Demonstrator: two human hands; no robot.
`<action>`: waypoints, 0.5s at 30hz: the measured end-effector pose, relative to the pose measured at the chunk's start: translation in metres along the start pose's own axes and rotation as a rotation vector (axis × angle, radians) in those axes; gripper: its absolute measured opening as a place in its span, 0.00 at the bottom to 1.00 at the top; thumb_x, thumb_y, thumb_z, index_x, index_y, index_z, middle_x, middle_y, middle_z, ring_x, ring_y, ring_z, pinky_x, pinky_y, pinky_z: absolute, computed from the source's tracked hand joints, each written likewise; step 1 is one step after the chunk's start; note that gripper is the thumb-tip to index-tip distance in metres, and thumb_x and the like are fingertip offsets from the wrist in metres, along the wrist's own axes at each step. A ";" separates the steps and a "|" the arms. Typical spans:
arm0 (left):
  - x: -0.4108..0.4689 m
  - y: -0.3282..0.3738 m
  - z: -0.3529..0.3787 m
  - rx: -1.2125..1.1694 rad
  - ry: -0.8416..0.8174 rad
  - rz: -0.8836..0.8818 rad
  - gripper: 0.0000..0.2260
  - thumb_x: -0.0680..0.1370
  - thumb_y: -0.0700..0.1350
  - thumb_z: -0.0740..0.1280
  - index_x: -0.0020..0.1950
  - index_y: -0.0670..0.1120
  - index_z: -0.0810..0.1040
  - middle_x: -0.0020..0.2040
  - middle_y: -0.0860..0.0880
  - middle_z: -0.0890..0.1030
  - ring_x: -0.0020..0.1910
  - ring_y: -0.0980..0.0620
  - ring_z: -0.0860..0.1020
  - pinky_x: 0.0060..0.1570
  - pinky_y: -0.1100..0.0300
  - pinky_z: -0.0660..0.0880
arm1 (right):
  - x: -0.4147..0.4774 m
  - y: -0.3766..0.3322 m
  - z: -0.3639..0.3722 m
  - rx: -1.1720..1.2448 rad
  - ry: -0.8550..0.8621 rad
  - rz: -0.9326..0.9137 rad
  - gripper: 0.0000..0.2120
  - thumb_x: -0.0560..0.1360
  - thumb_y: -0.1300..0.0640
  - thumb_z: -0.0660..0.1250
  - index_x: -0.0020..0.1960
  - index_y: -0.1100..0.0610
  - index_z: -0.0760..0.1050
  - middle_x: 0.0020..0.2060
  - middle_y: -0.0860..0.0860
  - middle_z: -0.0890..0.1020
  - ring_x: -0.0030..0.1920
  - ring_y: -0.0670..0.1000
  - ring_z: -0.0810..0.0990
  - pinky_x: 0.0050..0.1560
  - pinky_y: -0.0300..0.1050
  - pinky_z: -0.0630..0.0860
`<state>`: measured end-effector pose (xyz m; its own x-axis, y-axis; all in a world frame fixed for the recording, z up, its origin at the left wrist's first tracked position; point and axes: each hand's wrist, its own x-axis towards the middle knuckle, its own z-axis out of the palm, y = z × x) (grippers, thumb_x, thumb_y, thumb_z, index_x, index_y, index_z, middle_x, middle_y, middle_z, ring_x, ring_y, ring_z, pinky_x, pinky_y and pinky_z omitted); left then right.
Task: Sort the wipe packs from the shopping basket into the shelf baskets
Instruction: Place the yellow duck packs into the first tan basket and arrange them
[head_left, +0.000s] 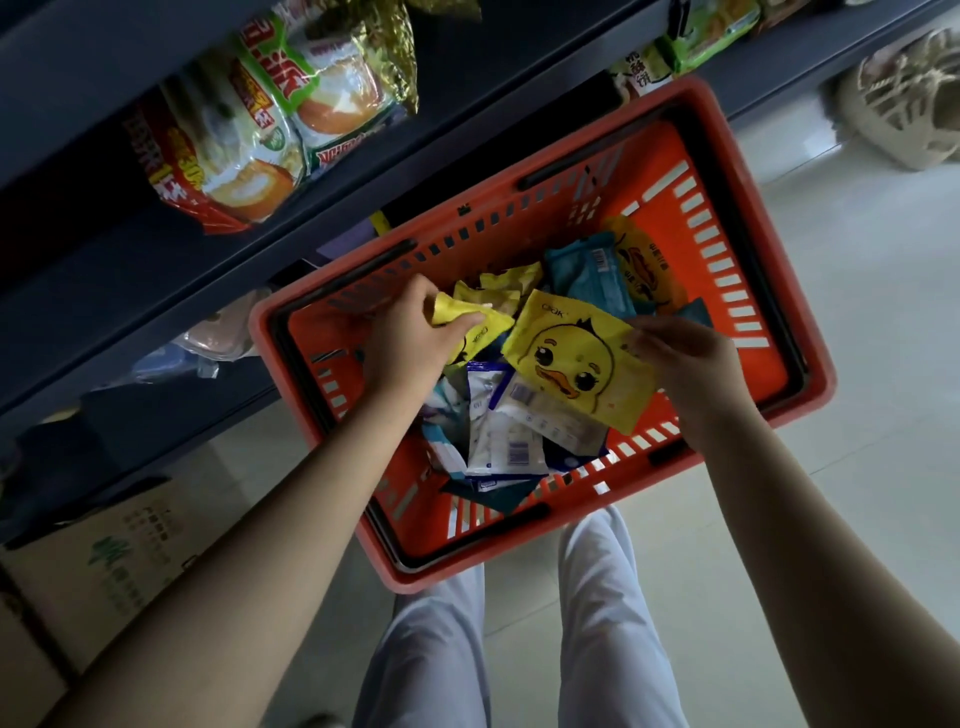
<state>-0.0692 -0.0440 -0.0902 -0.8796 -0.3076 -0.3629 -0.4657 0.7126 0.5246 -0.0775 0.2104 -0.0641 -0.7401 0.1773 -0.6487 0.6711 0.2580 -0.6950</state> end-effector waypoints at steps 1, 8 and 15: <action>0.000 0.005 -0.005 -0.056 0.018 -0.012 0.22 0.70 0.60 0.73 0.52 0.46 0.74 0.41 0.52 0.77 0.38 0.52 0.75 0.33 0.56 0.70 | 0.000 0.000 -0.005 0.048 0.043 0.014 0.06 0.76 0.62 0.67 0.48 0.53 0.81 0.42 0.45 0.81 0.44 0.47 0.81 0.45 0.43 0.80; 0.007 0.024 -0.016 -0.317 -0.053 -0.182 0.19 0.73 0.58 0.70 0.56 0.46 0.80 0.49 0.50 0.83 0.48 0.52 0.81 0.47 0.54 0.78 | 0.004 0.001 -0.003 0.231 0.041 0.190 0.23 0.67 0.61 0.77 0.59 0.57 0.75 0.52 0.52 0.82 0.52 0.53 0.82 0.52 0.54 0.81; -0.009 0.019 -0.028 -0.368 -0.077 -0.239 0.29 0.71 0.64 0.67 0.64 0.47 0.77 0.58 0.47 0.82 0.58 0.49 0.80 0.58 0.46 0.77 | -0.005 0.003 0.012 0.290 -0.041 0.232 0.05 0.76 0.61 0.68 0.51 0.58 0.75 0.49 0.53 0.83 0.52 0.53 0.82 0.58 0.52 0.78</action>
<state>-0.0729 -0.0454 -0.0548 -0.7398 -0.3782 -0.5564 -0.6709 0.3514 0.6531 -0.0717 0.1989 -0.0668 -0.5687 0.1602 -0.8068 0.8095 -0.0653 -0.5835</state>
